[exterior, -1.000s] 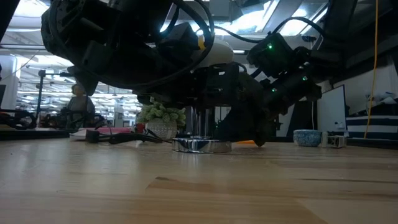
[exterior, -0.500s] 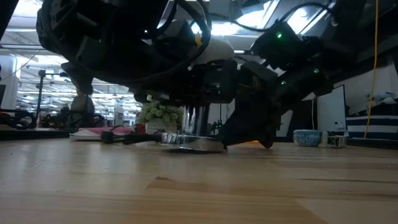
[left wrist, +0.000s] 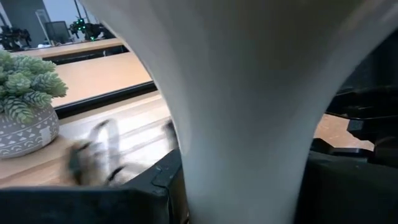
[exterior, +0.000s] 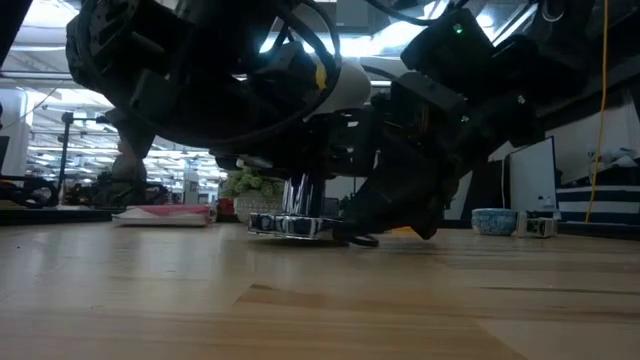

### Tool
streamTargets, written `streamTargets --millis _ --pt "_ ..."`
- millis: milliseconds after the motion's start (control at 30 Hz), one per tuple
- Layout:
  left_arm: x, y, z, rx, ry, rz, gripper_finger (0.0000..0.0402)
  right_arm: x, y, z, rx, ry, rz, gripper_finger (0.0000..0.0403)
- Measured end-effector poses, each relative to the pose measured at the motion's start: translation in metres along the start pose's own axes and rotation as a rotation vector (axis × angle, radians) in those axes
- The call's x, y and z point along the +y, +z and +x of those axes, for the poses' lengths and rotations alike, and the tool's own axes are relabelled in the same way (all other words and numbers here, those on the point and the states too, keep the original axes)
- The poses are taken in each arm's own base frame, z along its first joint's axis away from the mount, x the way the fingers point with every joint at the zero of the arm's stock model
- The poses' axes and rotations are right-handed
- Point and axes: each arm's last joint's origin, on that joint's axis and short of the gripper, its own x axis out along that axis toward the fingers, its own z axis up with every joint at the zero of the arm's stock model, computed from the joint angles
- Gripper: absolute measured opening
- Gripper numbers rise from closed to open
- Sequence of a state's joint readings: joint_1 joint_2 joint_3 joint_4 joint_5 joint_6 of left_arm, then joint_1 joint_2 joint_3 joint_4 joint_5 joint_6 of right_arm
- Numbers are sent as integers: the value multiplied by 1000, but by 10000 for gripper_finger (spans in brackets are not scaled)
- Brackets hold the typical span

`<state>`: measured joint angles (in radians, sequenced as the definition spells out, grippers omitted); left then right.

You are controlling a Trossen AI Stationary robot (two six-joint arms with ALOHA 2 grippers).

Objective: Screw lightbulb
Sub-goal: Remove the white lightbulb from the silver lamp

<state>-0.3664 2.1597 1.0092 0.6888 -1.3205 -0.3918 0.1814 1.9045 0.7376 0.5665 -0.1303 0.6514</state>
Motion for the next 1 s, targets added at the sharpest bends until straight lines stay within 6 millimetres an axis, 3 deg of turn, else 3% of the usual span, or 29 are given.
streamTargets --millis 567,800,1000 --pt "0 0 0 -1 3 -1 153 -1 5 -4 -11 -22 -112 101" --pt "1 1 4 1 6 -10 153 -1 22 -37 -6 -229 -188 101" --pt "4 3 19 30 -22 -76 153 5 30 -67 -19 -399 -257 101"
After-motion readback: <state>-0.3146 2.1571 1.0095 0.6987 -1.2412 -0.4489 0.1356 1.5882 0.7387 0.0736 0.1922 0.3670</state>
